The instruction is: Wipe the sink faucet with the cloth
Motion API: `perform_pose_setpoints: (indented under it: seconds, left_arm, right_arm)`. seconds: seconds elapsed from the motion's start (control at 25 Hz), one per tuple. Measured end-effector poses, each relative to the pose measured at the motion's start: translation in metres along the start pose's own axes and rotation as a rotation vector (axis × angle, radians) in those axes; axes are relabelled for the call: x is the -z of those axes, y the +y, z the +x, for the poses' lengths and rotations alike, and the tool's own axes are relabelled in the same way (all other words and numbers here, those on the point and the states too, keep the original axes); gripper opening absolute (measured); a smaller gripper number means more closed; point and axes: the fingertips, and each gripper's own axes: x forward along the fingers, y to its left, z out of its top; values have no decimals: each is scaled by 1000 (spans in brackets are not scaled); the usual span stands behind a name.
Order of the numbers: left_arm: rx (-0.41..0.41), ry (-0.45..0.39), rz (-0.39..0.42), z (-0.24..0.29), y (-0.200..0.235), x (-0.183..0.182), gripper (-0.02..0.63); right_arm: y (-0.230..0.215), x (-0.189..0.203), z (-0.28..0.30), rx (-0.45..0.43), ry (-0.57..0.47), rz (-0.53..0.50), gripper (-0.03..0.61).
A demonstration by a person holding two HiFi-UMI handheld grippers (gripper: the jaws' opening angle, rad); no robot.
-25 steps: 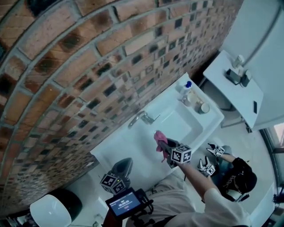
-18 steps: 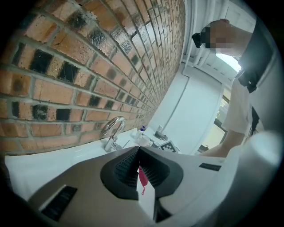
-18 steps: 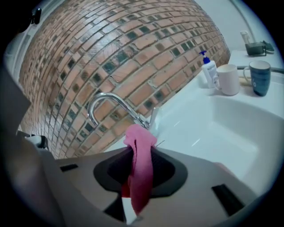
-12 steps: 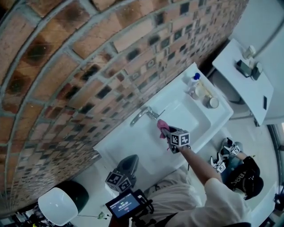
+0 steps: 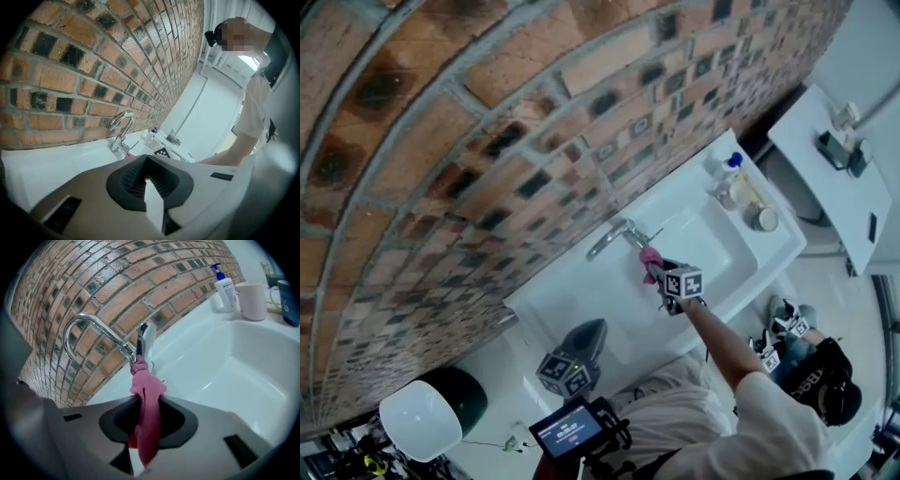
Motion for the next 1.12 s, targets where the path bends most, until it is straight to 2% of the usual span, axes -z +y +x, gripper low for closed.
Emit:
perform_pose_setpoints:
  seconds: [0.16, 0.48, 0.84, 1.12]
  left_arm:
    - [0, 14, -13, -9, 3, 8, -12]
    - [-10, 4, -10, -22, 9, 6, -12]
    - [-14, -27, -48, -15, 8, 10, -12]
    - [-12, -41, -40, -13, 4, 7, -12]
  right_arm:
    - [2, -5, 8, 28, -6, 1, 115]
    - [5, -27, 3, 25, -34, -1, 114]
    - [21, -88, -27, -19, -175, -2, 112]
    - [15, -116, -43, -17, -209, -67, 109]
